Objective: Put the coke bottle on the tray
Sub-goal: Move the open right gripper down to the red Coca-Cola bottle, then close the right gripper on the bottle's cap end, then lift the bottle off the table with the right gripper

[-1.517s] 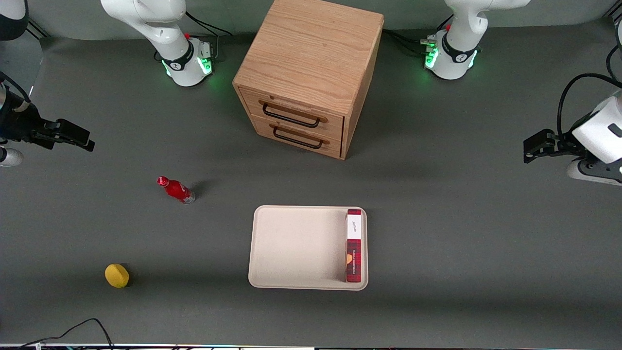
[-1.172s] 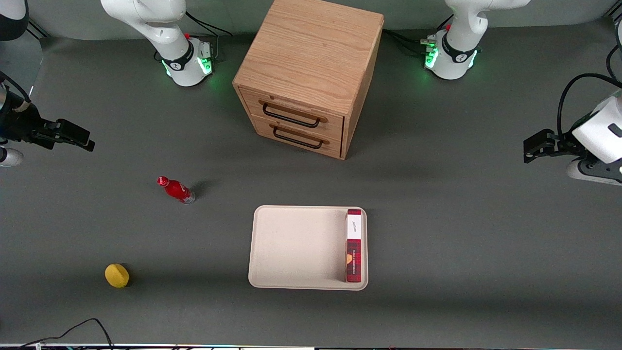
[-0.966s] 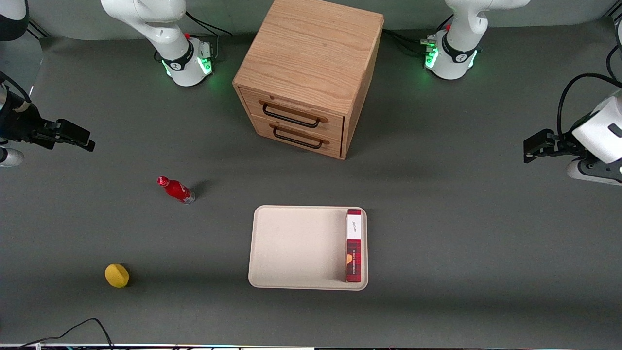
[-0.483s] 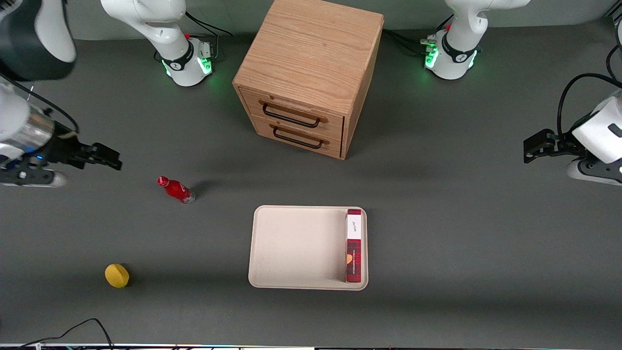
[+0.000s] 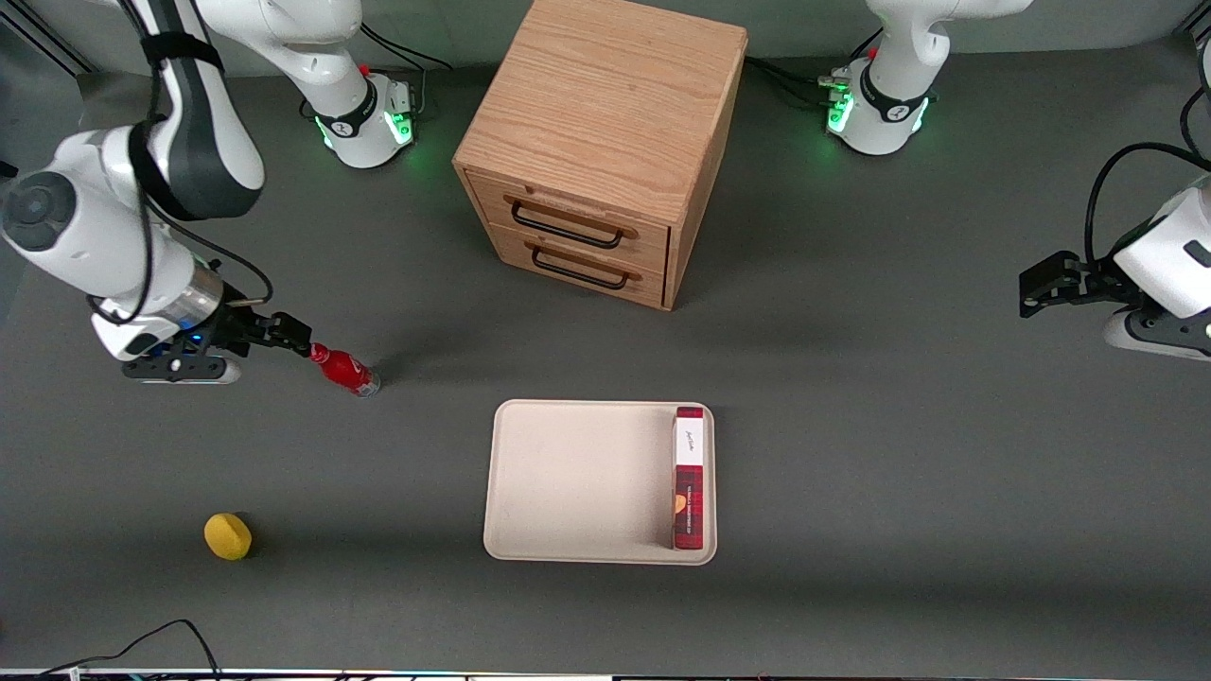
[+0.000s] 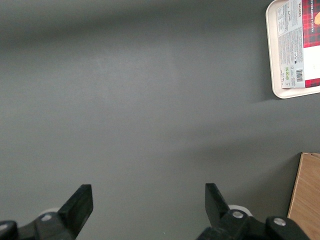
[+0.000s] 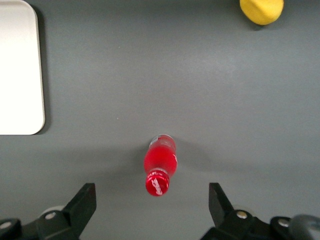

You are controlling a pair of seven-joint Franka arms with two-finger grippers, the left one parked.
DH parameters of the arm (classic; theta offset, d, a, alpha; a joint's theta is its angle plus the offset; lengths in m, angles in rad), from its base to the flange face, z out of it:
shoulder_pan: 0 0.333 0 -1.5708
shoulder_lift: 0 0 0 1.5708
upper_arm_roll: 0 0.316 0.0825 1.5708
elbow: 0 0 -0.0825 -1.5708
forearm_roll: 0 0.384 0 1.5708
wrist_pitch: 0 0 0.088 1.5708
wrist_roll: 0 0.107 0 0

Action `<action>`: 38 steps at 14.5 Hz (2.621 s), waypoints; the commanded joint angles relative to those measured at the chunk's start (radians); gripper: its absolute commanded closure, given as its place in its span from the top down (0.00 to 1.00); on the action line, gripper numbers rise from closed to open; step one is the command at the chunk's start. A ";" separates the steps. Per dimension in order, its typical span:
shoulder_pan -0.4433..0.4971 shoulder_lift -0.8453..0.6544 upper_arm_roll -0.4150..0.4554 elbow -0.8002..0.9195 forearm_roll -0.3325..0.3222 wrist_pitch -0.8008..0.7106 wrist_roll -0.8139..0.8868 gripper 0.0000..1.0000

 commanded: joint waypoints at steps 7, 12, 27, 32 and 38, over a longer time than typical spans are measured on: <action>-0.006 0.009 0.007 -0.204 -0.015 0.261 -0.027 0.99; -0.006 0.030 0.007 -0.207 -0.018 0.284 -0.027 0.70; -0.026 -0.022 -0.001 0.247 -0.019 -0.341 -0.028 0.00; -0.046 -0.024 -0.004 0.481 -0.016 -0.615 -0.056 0.00; 0.031 0.119 0.010 0.656 0.019 -0.609 0.019 0.00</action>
